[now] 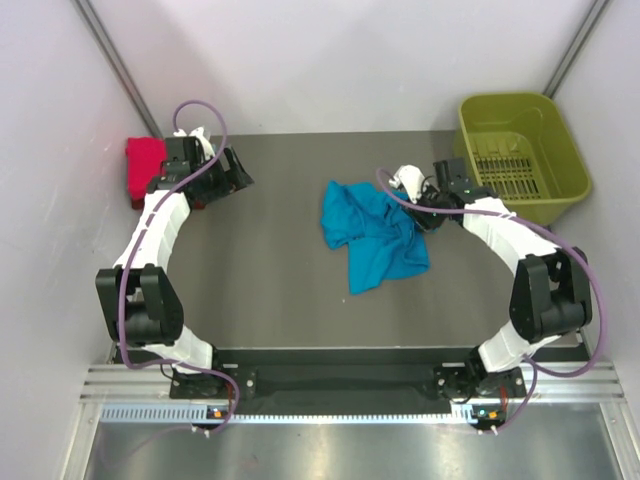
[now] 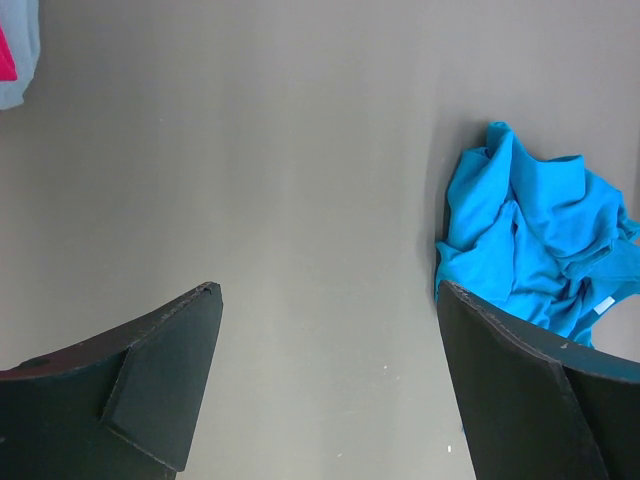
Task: Fold and stack the t-shirts
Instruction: Flatten the tshirt out
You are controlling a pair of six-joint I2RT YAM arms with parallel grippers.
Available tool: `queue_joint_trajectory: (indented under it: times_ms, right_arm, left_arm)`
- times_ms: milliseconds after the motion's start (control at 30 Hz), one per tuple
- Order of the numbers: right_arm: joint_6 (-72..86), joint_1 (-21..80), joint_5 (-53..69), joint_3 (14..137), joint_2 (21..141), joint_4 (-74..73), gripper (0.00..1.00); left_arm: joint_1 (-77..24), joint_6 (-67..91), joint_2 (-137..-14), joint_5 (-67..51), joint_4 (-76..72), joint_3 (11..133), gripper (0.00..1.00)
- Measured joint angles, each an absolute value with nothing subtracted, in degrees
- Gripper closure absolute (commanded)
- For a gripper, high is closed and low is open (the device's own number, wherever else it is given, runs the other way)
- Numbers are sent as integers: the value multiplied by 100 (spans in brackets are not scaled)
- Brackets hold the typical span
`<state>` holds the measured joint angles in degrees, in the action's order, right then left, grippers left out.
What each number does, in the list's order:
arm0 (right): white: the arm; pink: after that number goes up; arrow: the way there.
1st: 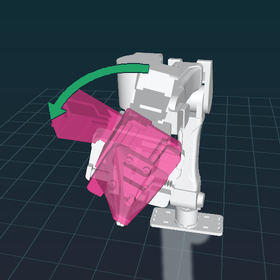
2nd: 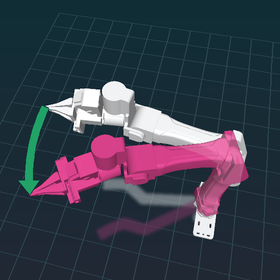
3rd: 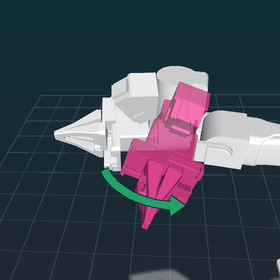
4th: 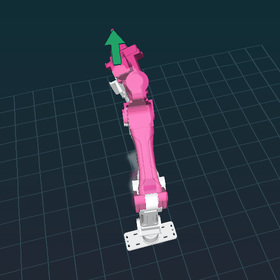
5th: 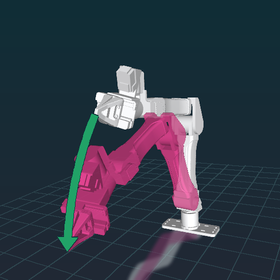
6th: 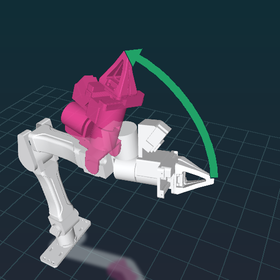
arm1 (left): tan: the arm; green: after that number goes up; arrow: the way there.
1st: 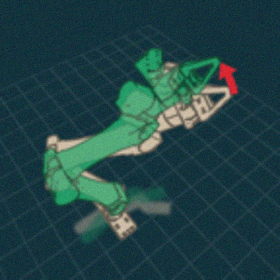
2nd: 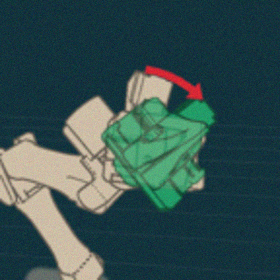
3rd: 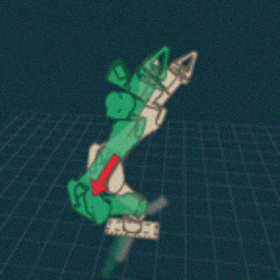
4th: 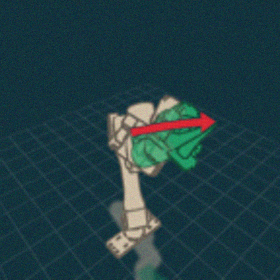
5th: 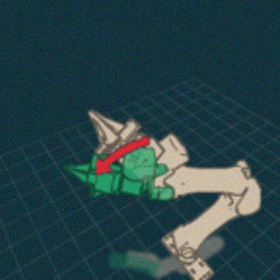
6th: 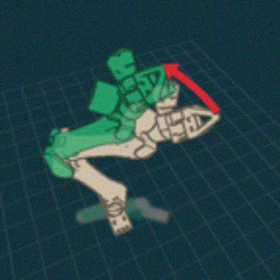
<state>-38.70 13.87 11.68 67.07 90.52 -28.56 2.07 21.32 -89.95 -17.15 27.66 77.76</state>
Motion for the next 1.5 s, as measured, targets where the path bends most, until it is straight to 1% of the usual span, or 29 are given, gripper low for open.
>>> queue_joint_trajectory:
  times_ms: [100,400,767,867,1100,1267,1300,1333,1433,1500]
  right_arm:
    - [-3977,1293,1142,6525,9135,-2845,58]
    - [-4257,945,1039,6512,9240,-2740,59]
    - [-4458,799,930,6514,9612,-2727,62]
    - [-4460,777,891,6514,9754,-2676,68]
    - [-4442,768,757,6619,10055,-2508,72]
    - [-4390,768,738,6792,10165,-2425,82]
    - [-4377,768,738,6829,10169,-2401,84]
    - [-4368,768,738,6862,10175,-2362,91]
    - [-4331,768,738,6943,10180,-2276,100]
    - [-4305,768,738,6982,10180,-2233,100]
  left_arm:
    - [207,2130,-8995,-1712,2766,7776,8]
    - [207,2106,-8995,-1710,2766,7776,8]
    - [207,2106,-8995,-1708,2766,7776,8]
    - [207,2106,-8995,-1708,2768,7776,7]
    - [207,2106,-8995,-1706,2766,7776,7]
    - [207,2106,-8995,-1706,2766,7776,7]
    - [207,2106,-8995,-1706,2766,7776,7]
    - [207,2106,-8995,-1706,2766,7776,7]
    - [207,2106,-8995,-1706,2766,7776,7]
    - [207,2108,-8995,-1706,2764,7776,7]
